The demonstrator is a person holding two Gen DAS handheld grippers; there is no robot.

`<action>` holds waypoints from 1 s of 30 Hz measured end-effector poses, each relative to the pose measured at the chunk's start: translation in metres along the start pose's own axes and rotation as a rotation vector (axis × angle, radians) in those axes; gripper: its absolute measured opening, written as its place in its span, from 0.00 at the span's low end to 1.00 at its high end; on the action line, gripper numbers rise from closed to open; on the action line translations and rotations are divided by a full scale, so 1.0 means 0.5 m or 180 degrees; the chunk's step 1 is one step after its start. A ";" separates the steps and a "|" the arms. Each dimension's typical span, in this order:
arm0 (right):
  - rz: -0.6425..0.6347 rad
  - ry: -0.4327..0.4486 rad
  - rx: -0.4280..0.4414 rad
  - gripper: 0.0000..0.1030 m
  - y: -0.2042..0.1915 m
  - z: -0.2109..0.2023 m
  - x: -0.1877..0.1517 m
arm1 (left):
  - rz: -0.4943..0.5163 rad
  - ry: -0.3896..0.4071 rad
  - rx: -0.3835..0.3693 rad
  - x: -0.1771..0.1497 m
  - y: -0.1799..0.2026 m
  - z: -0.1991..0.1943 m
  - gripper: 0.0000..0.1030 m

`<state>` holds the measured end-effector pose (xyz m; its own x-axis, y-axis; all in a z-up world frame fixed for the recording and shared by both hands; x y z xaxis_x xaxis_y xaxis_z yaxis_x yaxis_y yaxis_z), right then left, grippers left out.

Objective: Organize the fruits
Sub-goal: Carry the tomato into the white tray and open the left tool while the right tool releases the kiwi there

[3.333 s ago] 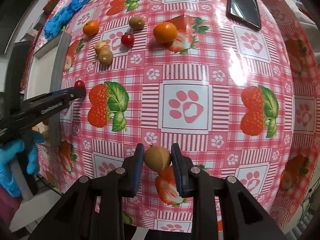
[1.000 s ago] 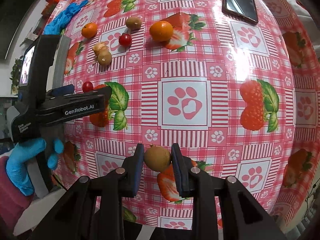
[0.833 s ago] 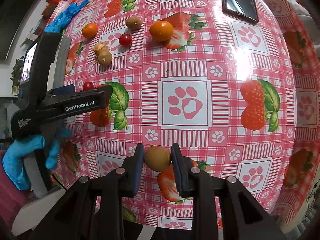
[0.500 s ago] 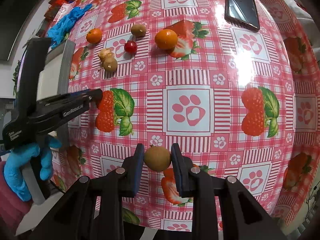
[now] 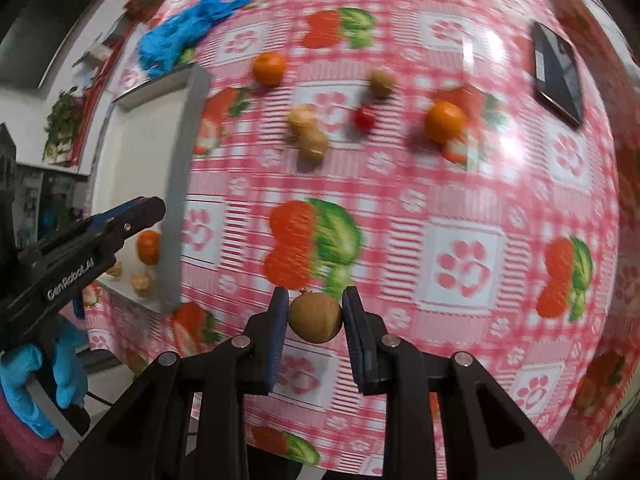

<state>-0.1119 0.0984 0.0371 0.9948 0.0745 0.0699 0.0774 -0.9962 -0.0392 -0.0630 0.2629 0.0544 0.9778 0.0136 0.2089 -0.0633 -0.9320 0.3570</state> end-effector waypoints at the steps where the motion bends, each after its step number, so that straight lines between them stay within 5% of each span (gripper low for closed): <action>1: -0.0058 0.0006 0.0029 0.29 -0.023 0.000 0.008 | -0.0024 0.0033 0.0049 0.000 -0.017 -0.011 0.20; 13: -0.0605 0.0007 0.0210 0.29 -0.253 0.016 0.059 | -0.0493 0.0025 0.0367 -0.065 -0.212 -0.052 0.20; 30: -0.0933 -0.0113 0.0201 0.30 -0.407 0.074 0.087 | -0.0612 -0.0058 0.0487 -0.091 -0.281 -0.037 0.21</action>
<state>-0.0821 0.3062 0.0114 0.9311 0.3610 0.0526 0.3644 -0.9274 -0.0847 -0.1022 0.3999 0.0115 0.9725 0.1907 0.1334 0.1539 -0.9569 0.2463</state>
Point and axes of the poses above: each gripper's, at about its wrist camera, not at the fingertips, and z roughly the way its jaws point, y to its right, x to its top, the point moved 5 cm from there along z, roughly the way its jaws point, and after that the axes turned 13 degrees about -x, right-handed, at the moved point
